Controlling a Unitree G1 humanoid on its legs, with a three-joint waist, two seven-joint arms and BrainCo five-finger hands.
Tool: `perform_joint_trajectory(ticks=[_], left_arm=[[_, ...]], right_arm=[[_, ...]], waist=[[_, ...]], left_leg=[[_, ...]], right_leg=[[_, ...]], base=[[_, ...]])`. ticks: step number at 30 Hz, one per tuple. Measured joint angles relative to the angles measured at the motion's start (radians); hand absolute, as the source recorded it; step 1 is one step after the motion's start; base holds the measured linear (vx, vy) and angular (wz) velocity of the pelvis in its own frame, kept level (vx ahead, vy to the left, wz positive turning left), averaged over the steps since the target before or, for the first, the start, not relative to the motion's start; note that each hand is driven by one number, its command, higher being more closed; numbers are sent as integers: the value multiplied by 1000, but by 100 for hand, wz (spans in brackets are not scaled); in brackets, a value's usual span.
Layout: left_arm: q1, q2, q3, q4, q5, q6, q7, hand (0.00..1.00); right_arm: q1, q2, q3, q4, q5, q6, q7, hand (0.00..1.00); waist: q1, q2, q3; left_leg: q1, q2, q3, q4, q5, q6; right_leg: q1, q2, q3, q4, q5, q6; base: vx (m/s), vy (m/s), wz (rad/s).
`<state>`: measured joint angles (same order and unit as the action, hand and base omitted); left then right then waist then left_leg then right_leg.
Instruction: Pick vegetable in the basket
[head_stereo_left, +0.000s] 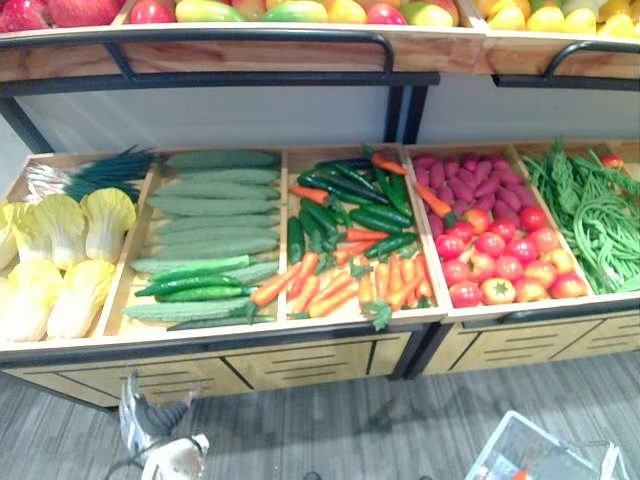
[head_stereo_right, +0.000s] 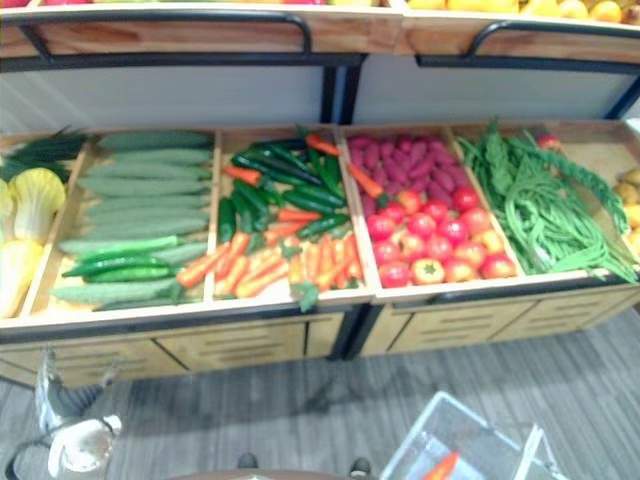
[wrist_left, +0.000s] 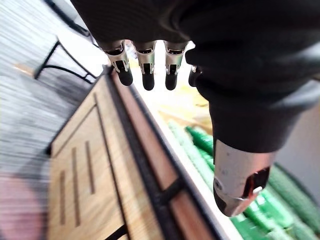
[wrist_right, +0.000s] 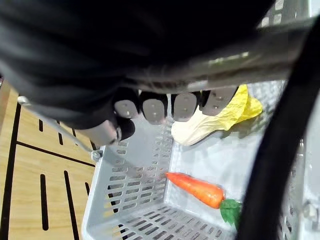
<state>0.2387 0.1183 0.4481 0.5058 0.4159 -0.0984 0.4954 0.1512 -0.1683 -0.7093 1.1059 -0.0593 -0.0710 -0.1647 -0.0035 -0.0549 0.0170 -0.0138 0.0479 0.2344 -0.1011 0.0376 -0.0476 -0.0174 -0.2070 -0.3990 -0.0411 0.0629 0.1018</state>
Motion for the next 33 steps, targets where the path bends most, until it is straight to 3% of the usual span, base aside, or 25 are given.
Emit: perform_joint_trajectory(ticks=[4,8,14,23,26,27,33], left_arm=[[-25,-3,119,333,-65,20,-49,0],[-18,-3,133,451,-130,25,-108,0],[-39,-1,122,509,-127,44,-173,0],[-69,-15,0,560,-137,42,-265,0],[-68,-18,-40,560,-136,42,-268,0],[-67,-20,-99,569,-135,42,-270,0],[-67,-20,-101,569,-136,42,-271,0]], right_arm=[[-28,18,5,3,0,0,0,100],[-44,26,14,10,0,1,0,100],[-54,29,50,12,-1,0,1,100],[-69,31,91,49,-2,1,10,100],[-67,31,91,49,1,1,5,100],[-63,30,113,47,39,-3,2,100],[-64,30,125,47,39,-3,2,100]], waist=[[-22,0,-4],[-20,2,-4],[-23,13,-11],[-25,16,-10],[-25,16,-9],[-25,28,13],[-24,28,13]], left_leg=[[11,6,23,0,-9,-6],[34,13,58,1,-23,-14],[59,15,97,6,-36,-21],[71,16,112,6,-44,-22],[74,16,113,6,-44,-22],[82,17,120,6,-48,-26],[85,17,120,6,-48,-26]], right_leg=[[2,6,23,-11,1,1],[2,16,60,-17,2,2],[3,27,101,-24,7,10],[3,32,122,-25,7,10],[4,32,123,-24,7,10],[5,33,134,-25,7,10],[9,33,133,-25,7,10]], base=[[5,-5,-13],[13,-18,-27],[31,-26,-23],[10,-17,-7],[-26,-25,-1],[0,0,0],[0,0,0]])
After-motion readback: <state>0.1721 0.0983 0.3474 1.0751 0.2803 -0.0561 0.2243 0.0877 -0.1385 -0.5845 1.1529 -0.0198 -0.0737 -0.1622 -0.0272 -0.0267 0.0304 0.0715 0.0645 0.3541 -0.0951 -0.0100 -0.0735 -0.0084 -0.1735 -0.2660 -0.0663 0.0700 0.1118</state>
